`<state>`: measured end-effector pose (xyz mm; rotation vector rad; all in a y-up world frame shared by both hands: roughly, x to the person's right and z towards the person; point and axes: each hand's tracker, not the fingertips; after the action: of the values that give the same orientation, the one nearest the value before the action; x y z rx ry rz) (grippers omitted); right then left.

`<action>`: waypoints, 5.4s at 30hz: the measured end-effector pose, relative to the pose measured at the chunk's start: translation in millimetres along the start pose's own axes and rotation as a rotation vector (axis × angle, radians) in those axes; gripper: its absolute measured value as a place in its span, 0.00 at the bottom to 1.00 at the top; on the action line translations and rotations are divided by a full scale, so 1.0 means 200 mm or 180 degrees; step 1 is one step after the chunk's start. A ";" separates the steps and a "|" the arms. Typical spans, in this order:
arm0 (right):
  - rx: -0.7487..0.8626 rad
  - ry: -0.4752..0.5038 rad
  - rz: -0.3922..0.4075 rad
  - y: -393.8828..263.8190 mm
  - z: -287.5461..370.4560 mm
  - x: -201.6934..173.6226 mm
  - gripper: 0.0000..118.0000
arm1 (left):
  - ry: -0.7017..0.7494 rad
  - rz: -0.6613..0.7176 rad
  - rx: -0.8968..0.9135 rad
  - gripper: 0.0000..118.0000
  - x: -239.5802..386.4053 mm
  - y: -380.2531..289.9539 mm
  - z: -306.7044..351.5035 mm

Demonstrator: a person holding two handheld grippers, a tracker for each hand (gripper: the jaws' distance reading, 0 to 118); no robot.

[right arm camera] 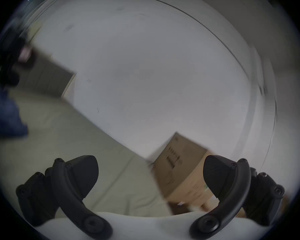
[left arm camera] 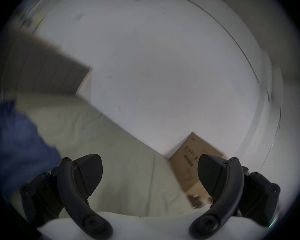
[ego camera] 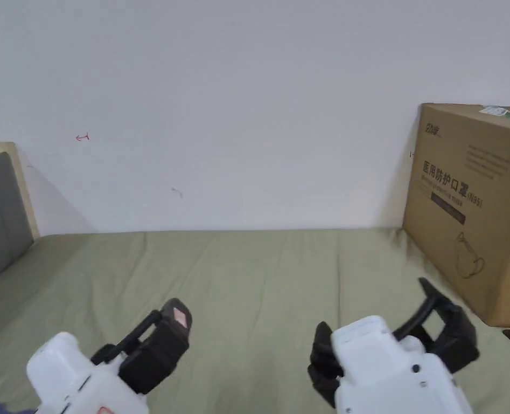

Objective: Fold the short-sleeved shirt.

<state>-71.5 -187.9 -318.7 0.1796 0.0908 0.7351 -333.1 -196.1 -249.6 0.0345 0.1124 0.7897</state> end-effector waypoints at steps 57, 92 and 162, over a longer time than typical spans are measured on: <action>-0.0578 0.0140 -0.2159 -0.12 0.02 0.22 0.00 | 0.0452 -0.2670 -0.0044 0.00 0.31 -0.03 0.01; 0.0079 0.2865 -0.2112 0.65 0.16 -0.71 0.00 | 0.2584 -0.2240 0.0151 0.00 -0.33 0.56 0.79; -0.1127 0.0754 -0.2635 -0.17 -0.16 0.26 0.00 | -0.0052 -0.1656 -0.1837 0.03 0.31 0.34 -0.36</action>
<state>-16.3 -173.0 -357.4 -0.2791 0.2402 -0.0652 -346.2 -103.8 -321.4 -0.5165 -0.1230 0.2790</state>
